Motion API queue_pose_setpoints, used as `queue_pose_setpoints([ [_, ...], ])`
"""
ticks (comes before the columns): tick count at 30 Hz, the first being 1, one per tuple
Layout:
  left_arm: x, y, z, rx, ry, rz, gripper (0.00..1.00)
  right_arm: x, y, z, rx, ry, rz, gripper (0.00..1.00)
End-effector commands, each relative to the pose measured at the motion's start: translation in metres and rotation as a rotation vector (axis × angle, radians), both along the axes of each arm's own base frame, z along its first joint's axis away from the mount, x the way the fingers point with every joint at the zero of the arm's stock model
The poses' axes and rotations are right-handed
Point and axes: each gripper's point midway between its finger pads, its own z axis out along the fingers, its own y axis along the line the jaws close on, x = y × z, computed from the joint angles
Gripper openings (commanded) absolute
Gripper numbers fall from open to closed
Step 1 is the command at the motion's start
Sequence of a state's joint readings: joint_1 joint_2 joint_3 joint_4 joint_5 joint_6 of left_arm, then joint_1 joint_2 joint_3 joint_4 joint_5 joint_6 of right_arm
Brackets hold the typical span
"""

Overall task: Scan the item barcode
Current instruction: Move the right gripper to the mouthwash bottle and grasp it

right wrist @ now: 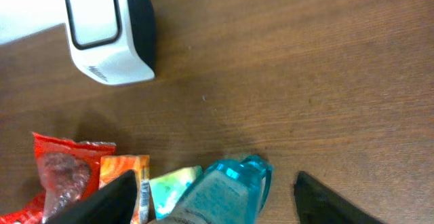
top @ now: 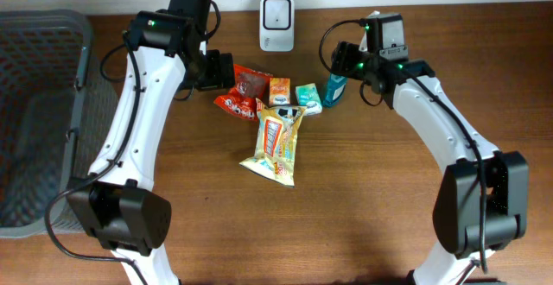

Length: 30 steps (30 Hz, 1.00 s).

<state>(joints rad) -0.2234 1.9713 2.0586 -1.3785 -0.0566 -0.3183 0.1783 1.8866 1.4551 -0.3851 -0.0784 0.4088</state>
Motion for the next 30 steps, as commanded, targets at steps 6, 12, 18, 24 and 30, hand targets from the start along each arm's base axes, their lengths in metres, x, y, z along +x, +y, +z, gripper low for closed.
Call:
queue_pose_setpoints([
  [6, 0.000, 0.000, -0.001, -0.002, 0.001, 0.009, 0.99, -0.007, -0.013, -0.018, -0.116, 0.061, 0.001, 0.67],
  [12, 0.000, 0.000, 0.000, -0.002, 0.000, 0.009, 0.99, -0.024, -0.032, -0.029, -0.143, 0.150, -0.022, 0.67],
  [18, 0.000, 0.000, 0.000, -0.002, 0.000, 0.009, 0.99, -0.050, -0.042, -0.044, -0.203, 0.268, 0.031, 0.67],
  [24, 0.000, 0.000, 0.000, -0.002, 0.000, 0.009, 0.99, -0.067, -0.044, -0.052, -0.231, 0.337, 0.072, 0.67],
  [30, 0.000, 0.000, 0.000, -0.002, 0.000, 0.009, 0.99, -0.063, -0.018, -0.060, -0.243, 0.277, 0.368, 0.77],
])
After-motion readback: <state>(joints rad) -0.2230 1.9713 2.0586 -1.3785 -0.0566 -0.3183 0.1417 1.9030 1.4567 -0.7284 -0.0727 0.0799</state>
